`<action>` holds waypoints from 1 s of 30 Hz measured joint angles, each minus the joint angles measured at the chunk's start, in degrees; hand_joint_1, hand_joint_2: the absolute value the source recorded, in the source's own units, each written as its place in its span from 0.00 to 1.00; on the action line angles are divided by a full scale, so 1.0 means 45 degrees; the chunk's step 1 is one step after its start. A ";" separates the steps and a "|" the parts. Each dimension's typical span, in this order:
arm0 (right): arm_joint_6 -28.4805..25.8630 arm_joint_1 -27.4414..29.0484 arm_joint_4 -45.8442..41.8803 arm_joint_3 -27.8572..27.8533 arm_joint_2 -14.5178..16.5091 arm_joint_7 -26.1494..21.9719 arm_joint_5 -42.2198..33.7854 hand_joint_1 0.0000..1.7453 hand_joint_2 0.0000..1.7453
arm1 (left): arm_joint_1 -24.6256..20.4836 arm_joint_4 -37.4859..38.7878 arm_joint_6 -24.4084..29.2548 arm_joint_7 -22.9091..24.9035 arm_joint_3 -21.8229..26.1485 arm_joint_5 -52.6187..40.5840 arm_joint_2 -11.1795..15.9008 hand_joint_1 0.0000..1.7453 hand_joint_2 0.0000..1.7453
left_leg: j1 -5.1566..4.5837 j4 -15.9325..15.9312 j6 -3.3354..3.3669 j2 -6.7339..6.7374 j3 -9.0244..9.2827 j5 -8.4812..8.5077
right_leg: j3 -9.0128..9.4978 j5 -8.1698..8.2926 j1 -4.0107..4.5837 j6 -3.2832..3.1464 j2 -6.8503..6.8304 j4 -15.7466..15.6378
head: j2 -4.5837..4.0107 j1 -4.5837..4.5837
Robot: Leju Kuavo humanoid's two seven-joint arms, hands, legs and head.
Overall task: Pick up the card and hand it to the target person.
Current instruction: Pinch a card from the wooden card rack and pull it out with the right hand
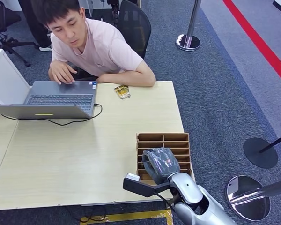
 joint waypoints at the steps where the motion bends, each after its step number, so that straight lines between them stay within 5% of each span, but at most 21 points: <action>1: 0.0000 0.0000 0.0000 0.0000 0.0000 0.0000 0.0000 0.91 1.00 | 0.0000 0.0000 0.0002 0.0000 0.0000 0.0001 0.0000 0.00 1.00 | 0.0000 0.0000 0.0000 0.0000 0.0000 0.0000 | 0.0000 0.0000 0.0000 0.0000 0.0000 0.0000 | 0.0000 0.0000; 25: -0.0044 -0.0001 0.0000 -0.0002 0.0001 -0.0010 -0.0005 0.90 1.00 | 0.0000 0.0000 0.0067 -0.0042 0.0004 0.0024 0.0000 0.00 1.00 | 0.0000 0.0000 0.0000 0.0000 0.0001 0.0000 | 0.0001 0.0000 0.0000 0.0000 0.0000 0.0000 | 0.0002 0.0000; 30: -0.0801 0.0001 -0.0096 -0.0176 -0.0004 -0.0407 -0.0340 0.90 1.00 | 0.0000 0.0000 0.0066 0.0013 0.0017 0.0056 -0.0001 0.00 1.00 | 0.0000 0.0000 0.0000 0.0000 -0.0003 0.0000 | 0.0001 0.0001 0.0000 0.0000 0.0000 0.0000 | 0.0000 -0.0001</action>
